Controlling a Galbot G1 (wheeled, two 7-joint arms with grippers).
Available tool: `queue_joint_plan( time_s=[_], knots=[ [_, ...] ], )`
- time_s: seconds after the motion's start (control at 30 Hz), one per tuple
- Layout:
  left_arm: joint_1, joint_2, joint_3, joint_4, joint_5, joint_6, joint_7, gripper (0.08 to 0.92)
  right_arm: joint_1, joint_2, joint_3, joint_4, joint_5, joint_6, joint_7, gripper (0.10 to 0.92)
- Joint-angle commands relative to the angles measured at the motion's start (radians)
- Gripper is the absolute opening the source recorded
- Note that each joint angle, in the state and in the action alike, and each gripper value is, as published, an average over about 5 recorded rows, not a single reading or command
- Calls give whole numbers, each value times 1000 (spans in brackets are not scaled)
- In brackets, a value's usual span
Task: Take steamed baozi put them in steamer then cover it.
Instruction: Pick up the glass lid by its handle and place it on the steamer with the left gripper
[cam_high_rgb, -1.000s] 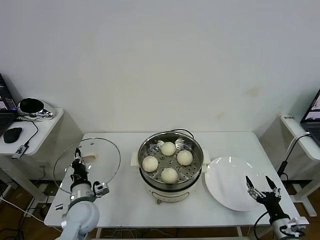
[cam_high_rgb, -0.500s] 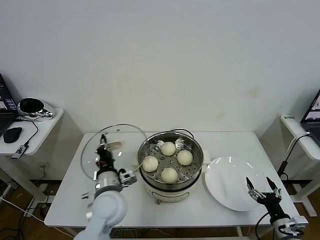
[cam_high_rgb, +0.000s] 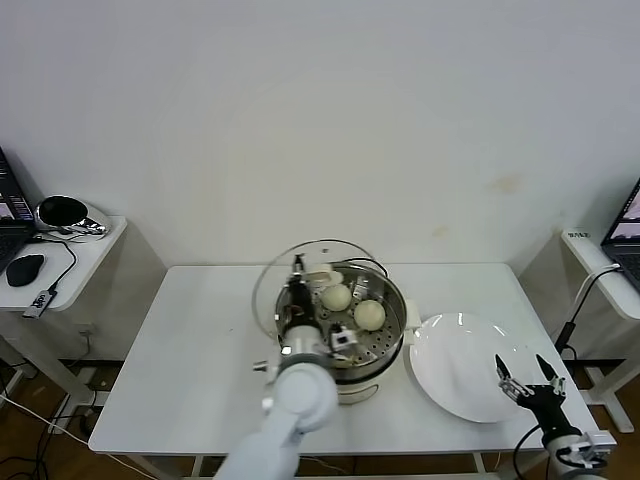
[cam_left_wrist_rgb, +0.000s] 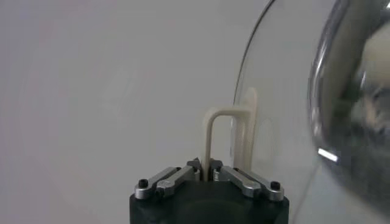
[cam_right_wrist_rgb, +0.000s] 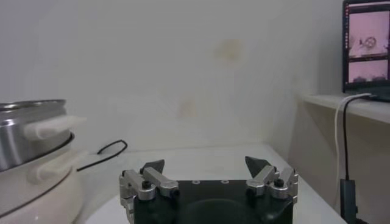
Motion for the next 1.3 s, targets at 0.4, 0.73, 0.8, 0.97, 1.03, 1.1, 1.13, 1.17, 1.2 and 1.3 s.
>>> queue_joint_plan(
  time_s=[0.4,0.73,0.8,0.97,1.03,1.1,1.13,1.17,1.2,1.3],
  knots=[
    [-43,-89,112,131,248,45,123,143,16,-1,4,-14,-12,3,-3,823],
    [-32,-88,91,127,264,45,170,143,21,-8,5,-12,-13,4,-5,823],
    [-32,-89,89,125,263,45,179,143,19,-10,6,-12,-13,6,-5,823],
    [-27,-89,80,129,260,44,171,143,15,-11,6,-12,-13,9,-6,823],
    [-23,-89,74,128,260,44,168,143,13,-8,4,-12,-13,10,-6,823],
    [-20,-89,68,128,259,44,167,143,13,-6,1,-12,-14,11,-6,823],
    [-18,-89,65,129,258,44,165,143,13,-5,-1,-12,-15,11,-6,823],
    [-16,-89,61,130,257,44,162,143,13,-5,-2,-12,-16,11,-6,823],
    [-13,-89,59,131,255,44,159,143,13,-4,-3,-11,-17,11,-6,823],
    [-8,-89,55,133,244,44,150,143,12,-2,-5,-9,-20,12,-6,823]
  ],
)
